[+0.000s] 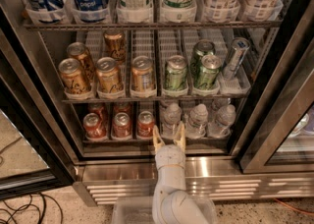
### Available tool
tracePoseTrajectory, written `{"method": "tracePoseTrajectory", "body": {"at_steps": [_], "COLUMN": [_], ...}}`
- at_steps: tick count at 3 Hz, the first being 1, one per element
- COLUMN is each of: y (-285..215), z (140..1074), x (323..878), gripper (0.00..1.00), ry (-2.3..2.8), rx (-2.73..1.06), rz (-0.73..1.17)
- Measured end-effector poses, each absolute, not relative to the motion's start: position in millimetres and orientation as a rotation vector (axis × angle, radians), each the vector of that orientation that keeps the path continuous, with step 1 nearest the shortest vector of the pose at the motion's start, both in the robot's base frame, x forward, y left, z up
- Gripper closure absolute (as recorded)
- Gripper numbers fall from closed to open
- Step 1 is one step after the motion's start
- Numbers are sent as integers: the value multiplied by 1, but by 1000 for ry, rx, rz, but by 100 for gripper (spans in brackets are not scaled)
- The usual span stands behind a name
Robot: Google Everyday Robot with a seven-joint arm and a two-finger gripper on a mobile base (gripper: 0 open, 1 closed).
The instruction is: Pick water bottle from bottom shelf of fridge
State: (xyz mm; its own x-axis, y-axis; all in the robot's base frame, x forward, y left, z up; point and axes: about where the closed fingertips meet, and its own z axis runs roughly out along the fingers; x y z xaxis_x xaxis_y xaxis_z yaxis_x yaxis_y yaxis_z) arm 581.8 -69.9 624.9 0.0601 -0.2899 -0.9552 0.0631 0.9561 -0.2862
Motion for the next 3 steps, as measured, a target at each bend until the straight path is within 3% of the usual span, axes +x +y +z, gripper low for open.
{"method": "tracePoseTrajectory", "body": {"at_steps": [3], "y": [-78], "z": [617], "x": [603], "gripper": [34], "ry": [1489], "rx": [-123], "rz": [-287]}}
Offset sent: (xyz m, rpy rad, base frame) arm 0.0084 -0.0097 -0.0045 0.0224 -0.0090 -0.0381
